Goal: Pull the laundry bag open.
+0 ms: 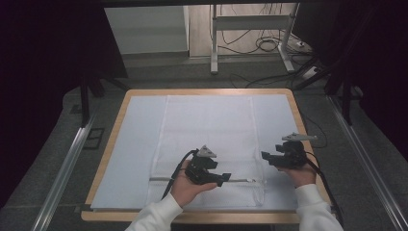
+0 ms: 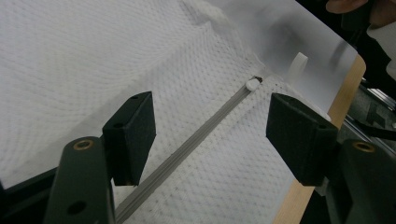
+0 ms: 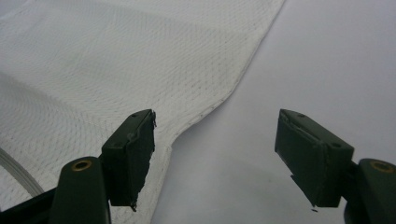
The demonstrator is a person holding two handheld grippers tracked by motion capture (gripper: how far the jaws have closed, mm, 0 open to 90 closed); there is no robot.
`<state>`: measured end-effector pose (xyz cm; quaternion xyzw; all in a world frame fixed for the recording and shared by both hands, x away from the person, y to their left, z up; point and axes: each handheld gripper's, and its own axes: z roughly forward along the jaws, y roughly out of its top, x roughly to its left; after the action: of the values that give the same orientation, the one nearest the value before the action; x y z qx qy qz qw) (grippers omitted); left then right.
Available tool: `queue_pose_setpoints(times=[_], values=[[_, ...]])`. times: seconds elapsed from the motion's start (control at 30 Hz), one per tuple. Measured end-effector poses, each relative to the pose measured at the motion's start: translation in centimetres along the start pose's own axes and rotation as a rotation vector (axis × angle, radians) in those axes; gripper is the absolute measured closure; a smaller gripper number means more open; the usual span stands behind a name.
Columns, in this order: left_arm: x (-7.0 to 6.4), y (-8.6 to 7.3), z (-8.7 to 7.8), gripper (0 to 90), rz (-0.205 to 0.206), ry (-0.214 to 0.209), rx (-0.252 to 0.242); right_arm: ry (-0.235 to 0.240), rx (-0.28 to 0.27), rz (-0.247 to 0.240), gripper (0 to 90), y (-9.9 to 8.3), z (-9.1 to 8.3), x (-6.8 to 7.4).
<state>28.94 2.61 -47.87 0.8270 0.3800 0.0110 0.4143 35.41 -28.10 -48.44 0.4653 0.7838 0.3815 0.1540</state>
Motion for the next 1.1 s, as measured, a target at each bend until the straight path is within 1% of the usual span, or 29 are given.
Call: queue_pose_setpoints(times=[0.07, 0.17, 0.2, 0.4, 0.6, 0.63, 0.67, 0.73, 0.77, 0.8, 0.83, 0.97, 1.03, 1.1], values=[[-0.4, 0.1, 0.2, 33.3, 0.0, -0.005, 0.0, 0.0, 0.001, -0.001, 28.0, 0.0, 0.0, 0.0], [-0.8, 0.3, 0.4, 33.5, 0.01, -0.007, -0.005, -0.003, 0.004, -0.004, 28.0, -0.1, 0.0, 0.1], [-1.0, 0.4, 0.5, 33.6, 0.007, -0.009, -0.012, -0.004, 0.003, -0.005, 28.0, -0.1, 0.0, 0.1], [-1.5, 0.7, 1.1, 34.2, 0.009, -0.02, -0.009, -0.004, 0.002, -0.003, 28.0, -0.1, 0.0, 0.1], [-1.8, 0.9, 1.5, 34.8, 0.018, -0.018, 0.0, -0.008, 0.005, -0.005, 28.0, -0.1, 0.0, 0.0], [-1.9, 1.0, 1.7, 35.3, 0.007, -0.017, -0.003, -0.008, 0.007, -0.005, 28.0, -0.1, 0.0, 0.0], [-1.8, 1.0, 1.8, 36.2, 0.007, -0.014, 0.008, -0.008, 0.007, -0.007, 28.0, -0.1, 0.0, 0.0], [-1.8, 1.1, 2.2, 37.6, -0.009, -0.016, 0.016, -0.012, 0.009, -0.006, 28.0, -0.1, 0.0, 0.1], [-1.8, 1.1, 2.4, 38.0, -0.023, -0.025, 0.016, -0.014, 0.008, -0.007, 28.0, -0.1, 0.0, 0.1], [-1.8, 1.1, 2.5, 38.1, -0.023, -0.031, 0.026, -0.015, 0.007, -0.007, 28.0, -0.1, 0.0, 0.1], [-1.8, 1.2, 2.7, 38.2, -0.031, -0.037, 0.026, -0.016, 0.006, -0.008, 28.0, -0.1, 0.0, 0.1], [-1.8, 1.3, 3.1, 38.9, -0.029, -0.036, 0.037, -0.018, 0.003, -0.006, 28.0, -0.1, -0.1, 0.0], [-1.7, 1.3, 3.4, 40.1, -0.046, -0.044, 0.042, -0.019, 0.003, -0.006, 28.0, -0.1, -0.1, 0.0], [-1.7, 1.4, 3.5, 40.7, -0.05, -0.048, 0.046, -0.021, 0.004, -0.006, 28.0, -0.2, 0.0, 0.0]])
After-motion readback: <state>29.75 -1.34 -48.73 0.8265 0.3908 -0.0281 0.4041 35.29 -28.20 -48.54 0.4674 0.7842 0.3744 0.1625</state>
